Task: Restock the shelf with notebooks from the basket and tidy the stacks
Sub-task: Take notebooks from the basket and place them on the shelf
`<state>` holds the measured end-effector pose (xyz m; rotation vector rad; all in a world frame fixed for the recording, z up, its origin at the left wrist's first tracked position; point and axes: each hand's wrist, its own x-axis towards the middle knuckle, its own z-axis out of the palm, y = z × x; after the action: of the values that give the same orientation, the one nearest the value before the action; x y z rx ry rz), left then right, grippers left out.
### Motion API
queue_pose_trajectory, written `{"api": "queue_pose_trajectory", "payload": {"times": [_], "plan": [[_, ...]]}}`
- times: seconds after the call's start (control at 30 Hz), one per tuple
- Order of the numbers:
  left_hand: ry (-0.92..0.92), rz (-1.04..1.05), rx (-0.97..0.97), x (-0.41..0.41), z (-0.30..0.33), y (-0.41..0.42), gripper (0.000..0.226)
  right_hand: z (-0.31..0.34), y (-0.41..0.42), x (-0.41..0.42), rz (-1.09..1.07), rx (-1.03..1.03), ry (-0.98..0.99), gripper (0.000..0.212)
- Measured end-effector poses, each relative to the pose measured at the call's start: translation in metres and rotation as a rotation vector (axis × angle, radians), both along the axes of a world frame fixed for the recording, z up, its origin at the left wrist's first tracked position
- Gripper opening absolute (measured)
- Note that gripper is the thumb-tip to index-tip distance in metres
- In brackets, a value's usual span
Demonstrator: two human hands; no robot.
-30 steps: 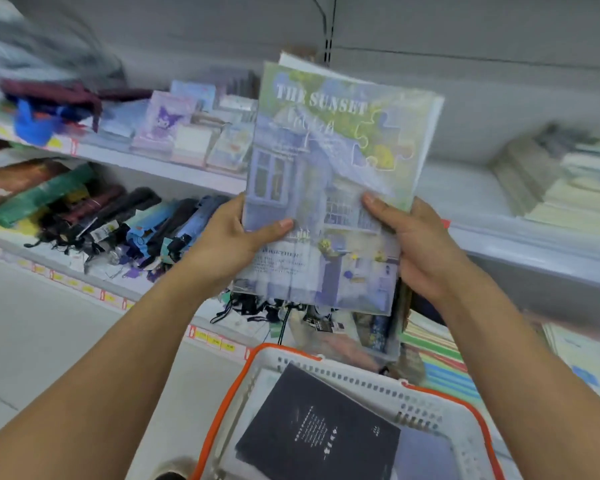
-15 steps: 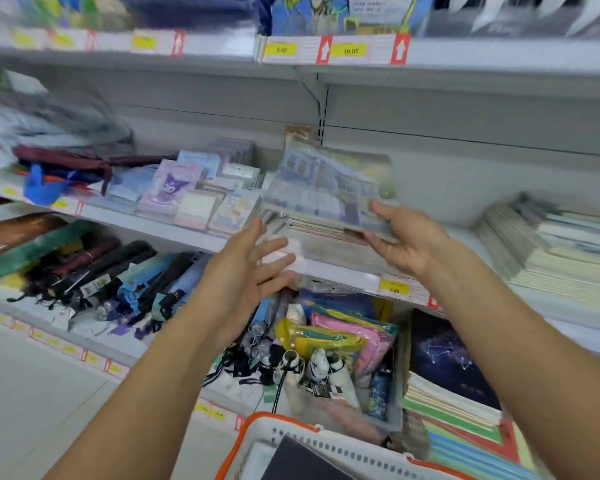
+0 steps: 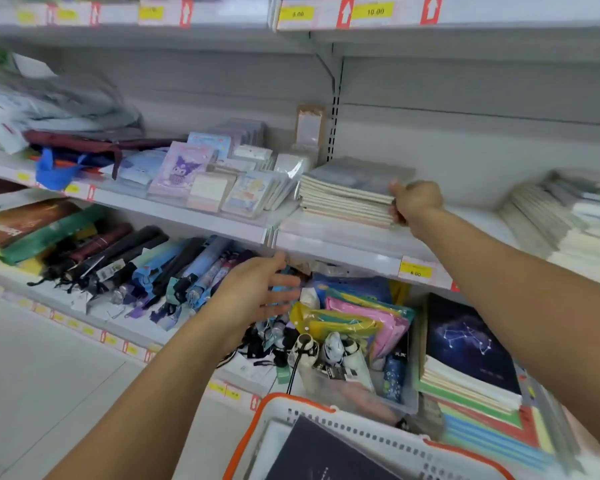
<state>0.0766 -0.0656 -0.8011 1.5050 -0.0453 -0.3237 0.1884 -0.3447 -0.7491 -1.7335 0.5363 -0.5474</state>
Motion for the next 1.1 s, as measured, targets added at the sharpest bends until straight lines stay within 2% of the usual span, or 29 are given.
{"api": "queue_pose_trajectory", "payload": {"times": [0.07, 0.13, 0.2, 0.23, 0.27, 0.3, 0.37, 0.4, 0.47, 0.5, 0.57, 0.7, 0.73, 0.77, 0.8, 0.87, 0.97, 1.03, 1.1], "plan": [[-0.066, 0.008, 0.122, -0.003, -0.004, 0.0, 0.032, -0.016, 0.01, -0.022, 0.016, 0.057, -0.217, 0.034], [-0.289, -0.054, 0.428, -0.002, -0.016, 0.002, 0.029, -0.036, 0.031, -0.072, -0.027, -0.21, -0.432, 0.034], [-0.546, -0.275, 0.887, 0.0, -0.032, 0.006, 0.023, -0.074, 0.057, -0.128, 0.034, -0.508, -0.546, 0.022], [-0.608, -0.403, 1.069, 0.001, -0.039, 0.006, 0.02, -0.099, 0.068, -0.153, 0.15, -0.596, -0.523, 0.019], [-0.613, -0.526, 1.181, -0.001, -0.045, 0.006, 0.019, -0.127, 0.077, -0.172, 0.313, -0.64, -0.392, 0.022], [-0.597, -0.626, 1.232, -0.003, -0.049, 0.004, 0.021, -0.163, 0.08, -0.185, 0.5, -0.662, -0.142, 0.031], [-0.506, -0.735, 1.248, -0.009, -0.051, -0.001, 0.025, -0.241, 0.07, -0.201, 0.793, -0.772, 0.509, 0.065], [-0.474, -0.751, 1.26, -0.012, -0.049, -0.003, 0.028, -0.274, 0.06, -0.211, 0.857, -0.806, 0.73, 0.087], [-0.483, -0.741, 1.299, -0.013, -0.049, -0.004, 0.034, -0.324, 0.038, -0.229, 0.832, -0.749, 0.868, 0.125], [-0.487, -0.73, 1.315, -0.013, -0.049, -0.003, 0.038, -0.34, 0.03, -0.236, 0.79, -0.683, 0.88, 0.132], [-0.464, -0.717, 1.33, -0.012, -0.05, -0.001, 0.044, -0.353, 0.023, -0.243, 0.714, -0.649, 0.861, 0.123], [-0.43, -0.724, 1.314, -0.014, -0.053, -0.004, 0.042, -0.334, 0.03, -0.239, 0.628, -0.739, 0.858, 0.091], [-0.42, -0.71, 1.299, -0.014, -0.055, -0.005, 0.039, -0.323, 0.03, -0.237, 0.623, -0.707, 0.858, 0.07], [-0.39, -0.7, 1.273, -0.014, -0.057, -0.006, 0.037, -0.307, 0.03, -0.233, 0.635, -0.656, 0.859, 0.04], [-0.329, -0.696, 1.236, -0.013, -0.058, -0.007, 0.04, -0.29, 0.03, -0.23, 0.673, -0.614, 0.854, 0.027], [-0.129, -0.694, 1.171, -0.015, -0.06, -0.011, 0.051, -0.247, 0.036, -0.222, 0.713, -0.612, 0.81, 0.045], [0.176, -0.693, 1.143, -0.02, -0.055, -0.013, 0.092, -0.185, 0.059, -0.22, 0.68, -0.701, 0.557, 0.036], [0.247, -0.689, 1.041, -0.022, -0.051, -0.012, 0.11, -0.161, 0.079, -0.227, 0.633, -0.766, 0.294, 0.029], [0.243, -0.637, 0.831, -0.023, -0.045, -0.011, 0.109, -0.148, 0.098, -0.237, 0.577, -0.795, 0.04, 0.019]]}}
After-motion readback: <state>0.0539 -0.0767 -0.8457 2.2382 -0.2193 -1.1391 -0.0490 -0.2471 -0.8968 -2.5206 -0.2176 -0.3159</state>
